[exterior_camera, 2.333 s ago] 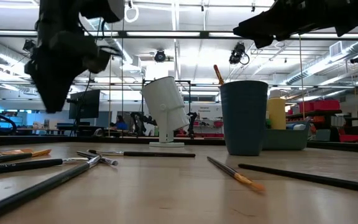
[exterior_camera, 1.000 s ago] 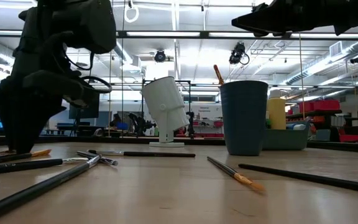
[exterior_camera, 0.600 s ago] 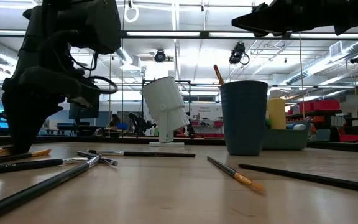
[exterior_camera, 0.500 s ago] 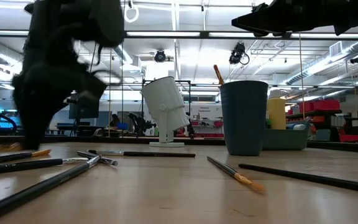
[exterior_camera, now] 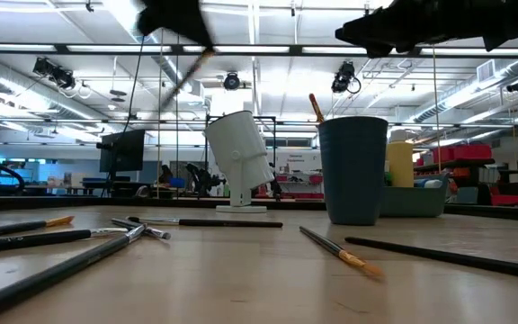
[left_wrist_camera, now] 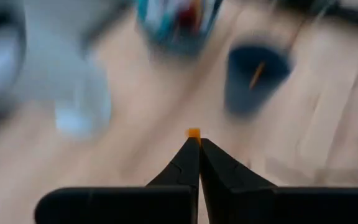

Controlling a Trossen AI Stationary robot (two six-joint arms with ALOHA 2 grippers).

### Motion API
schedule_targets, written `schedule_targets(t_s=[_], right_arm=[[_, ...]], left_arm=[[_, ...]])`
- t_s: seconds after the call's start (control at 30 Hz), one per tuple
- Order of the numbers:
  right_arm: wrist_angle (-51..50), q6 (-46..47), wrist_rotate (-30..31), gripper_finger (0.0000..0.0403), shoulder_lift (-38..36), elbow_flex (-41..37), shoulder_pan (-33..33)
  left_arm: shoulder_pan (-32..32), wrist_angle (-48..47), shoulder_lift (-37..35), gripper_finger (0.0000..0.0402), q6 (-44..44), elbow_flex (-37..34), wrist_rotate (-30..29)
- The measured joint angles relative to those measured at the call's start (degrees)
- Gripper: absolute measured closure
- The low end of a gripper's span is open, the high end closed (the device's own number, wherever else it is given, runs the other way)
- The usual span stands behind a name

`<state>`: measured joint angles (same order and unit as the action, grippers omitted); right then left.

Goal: Pick & Place Paint Supplies
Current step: Put the gold paintbrush into the blue cup

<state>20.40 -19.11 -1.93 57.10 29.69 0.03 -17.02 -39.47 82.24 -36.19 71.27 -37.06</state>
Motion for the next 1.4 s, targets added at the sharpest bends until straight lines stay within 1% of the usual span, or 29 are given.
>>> schedule_targets(t_s=[0.07,0.13,0.17,0.27,0.33,0.4,0.53,0.67,0.73,0.83,0.9,1.03,1.4], right_arm=[[-1.2,4.7,0.0,0.0252,0.0,0.0,0.0],[-3.2,8.6,0.0,0.0252,0.0,0.0,0.0],[-4.8,10.7,0.0,0.0252,0.0,0.0,0.0],[-10.1,17.1,-0.2,0.0252,0.0,0.0,0.0],[-13.0,17.7,-0.4,0.0252,0.0,0.0,0.0],[-14.3,16.3,-0.4,0.0252,0.0,0.0,0.0],[-16.2,15.7,-0.4,0.0252,0.0,0.0,0.0],[-16.3,15.1,-0.4,0.0252,-0.1,0.0,0.0],[-15.8,13.4,-0.2,0.0252,-0.1,0.0,0.0],[-15.6,9.5,3.1,0.0252,-0.1,0.0,0.0],[-15.4,8.8,6.0,0.0252,-0.1,0.0,0.0],[-15.5,8.7,10.3,0.0252,-0.1,0.0,0.0],[-14.9,6.2,10.5,0.0252,-0.1,0.0,0.0]], left_arm=[[0.0,10.0,0.3,0.0397,10.7,0.1,-2.4],[0.4,20.5,1.0,0.0397,20.4,0.1,-2.1],[0.7,26.1,1.6,0.0396,24.7,0.1,-0.9],[1.7,38.8,3.8,0.0394,35.5,0.1,4.2],[2.5,45.4,5.1,0.0396,40.7,0.1,7.5],[3.5,51.2,6.5,0.0397,44.5,0.1,9.8],[6.4,58.1,9.7,0.0393,47.6,0.1,13.7],[9.8,61.6,12.8,0.0397,47.2,0.2,17.0],[11.2,62.3,14.7,0.0397,47.3,0.1,17.1],[13.0,63.6,17.5,0.0393,48.5,0.0,16.8],[13.8,64.9,19.2,0.0392,48.2,0.1,16.8],[14.5,63.3,21.4,0.0392,44.5,0.1,16.4],[14.5,61.0,22.1,0.0344,44.0,0.1,16.1]])
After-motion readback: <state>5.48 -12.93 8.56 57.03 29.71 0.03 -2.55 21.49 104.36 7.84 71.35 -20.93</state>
